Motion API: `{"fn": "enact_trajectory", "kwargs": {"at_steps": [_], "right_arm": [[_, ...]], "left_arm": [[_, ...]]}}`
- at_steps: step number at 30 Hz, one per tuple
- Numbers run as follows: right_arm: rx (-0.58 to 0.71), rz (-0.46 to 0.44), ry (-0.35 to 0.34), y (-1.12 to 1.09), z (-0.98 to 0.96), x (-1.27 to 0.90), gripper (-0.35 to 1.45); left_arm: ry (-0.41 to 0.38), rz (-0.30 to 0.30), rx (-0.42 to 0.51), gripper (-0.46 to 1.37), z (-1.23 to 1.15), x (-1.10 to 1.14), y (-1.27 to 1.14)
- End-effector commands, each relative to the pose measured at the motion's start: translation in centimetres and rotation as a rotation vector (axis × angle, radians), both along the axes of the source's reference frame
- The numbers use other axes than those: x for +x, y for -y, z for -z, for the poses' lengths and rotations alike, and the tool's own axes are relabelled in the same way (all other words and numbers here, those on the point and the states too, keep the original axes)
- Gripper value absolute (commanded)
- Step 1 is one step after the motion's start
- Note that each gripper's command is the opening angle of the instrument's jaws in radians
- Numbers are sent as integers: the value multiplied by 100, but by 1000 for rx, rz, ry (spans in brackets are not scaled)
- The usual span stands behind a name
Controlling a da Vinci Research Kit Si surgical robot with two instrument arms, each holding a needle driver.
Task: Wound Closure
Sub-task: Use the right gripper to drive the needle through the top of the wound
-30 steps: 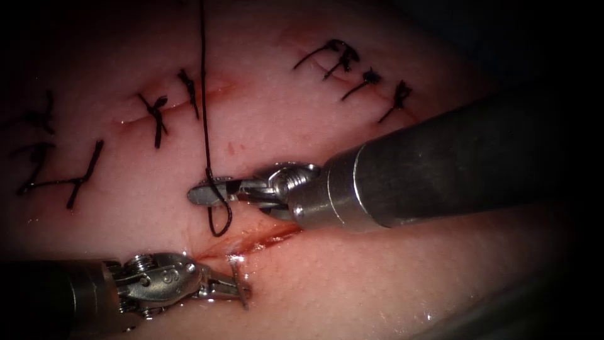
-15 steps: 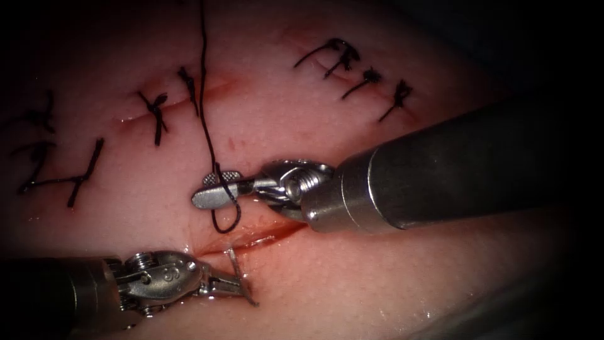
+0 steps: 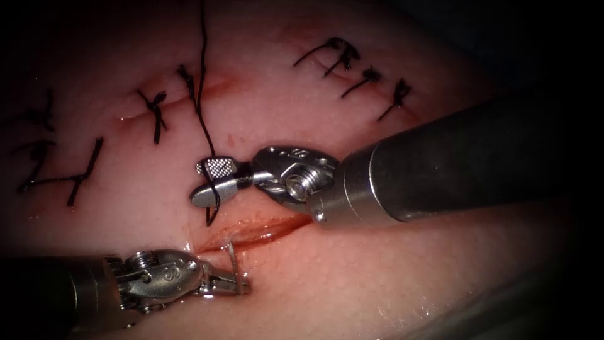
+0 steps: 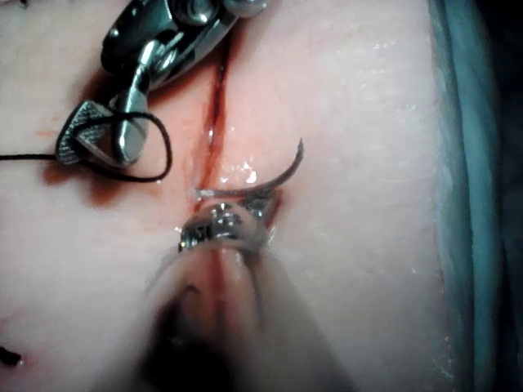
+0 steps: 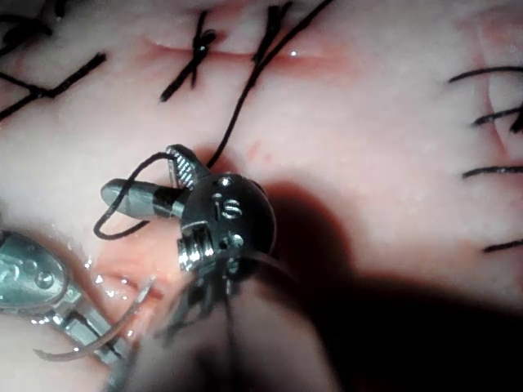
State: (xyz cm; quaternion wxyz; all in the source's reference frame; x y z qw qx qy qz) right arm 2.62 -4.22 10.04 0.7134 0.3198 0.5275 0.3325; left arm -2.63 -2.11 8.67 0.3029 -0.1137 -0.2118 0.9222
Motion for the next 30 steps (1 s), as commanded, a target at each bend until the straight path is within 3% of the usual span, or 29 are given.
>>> {"fn": "enact_trajectory", "kwargs": {"at_steps": [1,9,30], "right_arm": [[-31,4,2,-4,-3,-3,103],[-132,12,9,-24,-18,-9,100],[-161,22,6,-12,-10,-5,65]], "left_arm": [[-3,1,-4,14,-4,-2,1],[-1,-4,-6,12,-4,-2,1],[-2,-3,-6,9,-3,-3,1]]}}
